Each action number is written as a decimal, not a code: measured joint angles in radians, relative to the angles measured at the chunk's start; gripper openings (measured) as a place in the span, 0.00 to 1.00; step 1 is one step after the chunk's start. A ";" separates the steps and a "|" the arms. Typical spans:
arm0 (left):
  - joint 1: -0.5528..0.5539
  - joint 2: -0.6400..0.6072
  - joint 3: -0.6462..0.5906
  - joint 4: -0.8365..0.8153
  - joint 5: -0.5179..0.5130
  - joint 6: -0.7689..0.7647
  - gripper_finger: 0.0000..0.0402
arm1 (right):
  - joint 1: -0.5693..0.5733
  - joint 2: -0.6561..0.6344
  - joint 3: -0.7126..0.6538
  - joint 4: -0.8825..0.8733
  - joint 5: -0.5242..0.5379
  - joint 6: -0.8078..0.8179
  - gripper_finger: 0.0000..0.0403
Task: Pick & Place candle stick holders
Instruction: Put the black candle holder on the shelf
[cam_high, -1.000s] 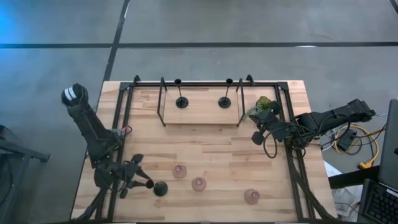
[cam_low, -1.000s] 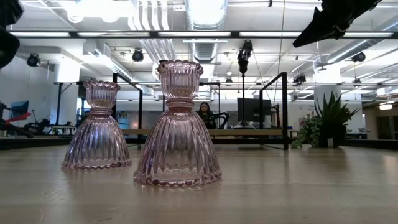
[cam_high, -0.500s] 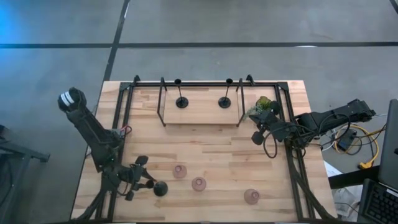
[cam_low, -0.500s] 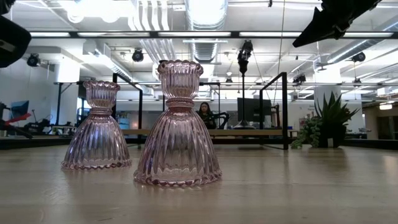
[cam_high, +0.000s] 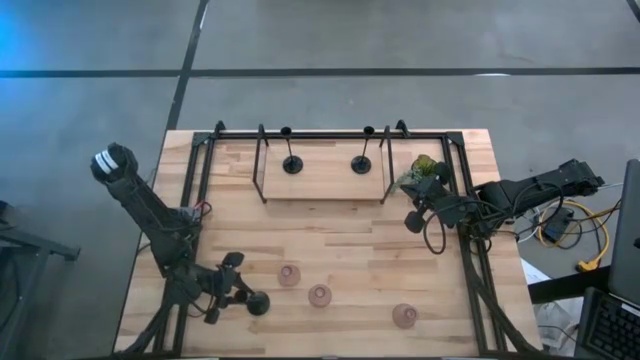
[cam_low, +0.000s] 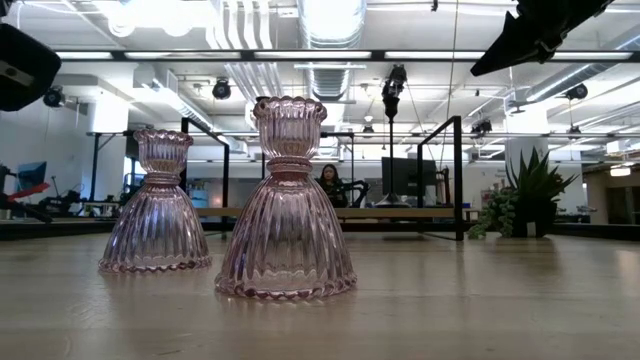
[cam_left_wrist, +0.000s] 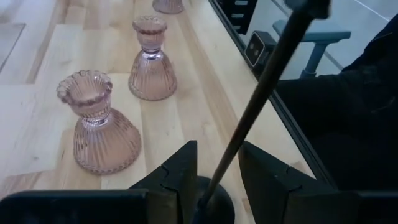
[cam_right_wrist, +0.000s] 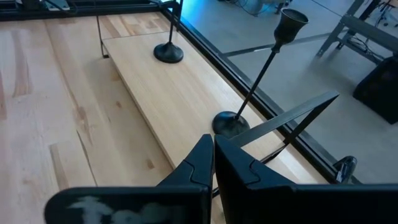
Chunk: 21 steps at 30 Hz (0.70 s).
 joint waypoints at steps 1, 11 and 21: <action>0.000 0.000 0.000 0.014 0.000 0.016 0.30 | 0.000 0.000 0.000 0.000 0.000 -0.001 0.02; 0.036 0.002 0.008 0.029 0.068 0.084 0.09 | 0.000 0.000 0.000 -0.003 0.000 -0.003 0.02; 0.138 -0.017 0.068 -0.033 0.188 0.070 0.04 | 0.000 0.000 0.000 -0.003 0.000 -0.003 0.02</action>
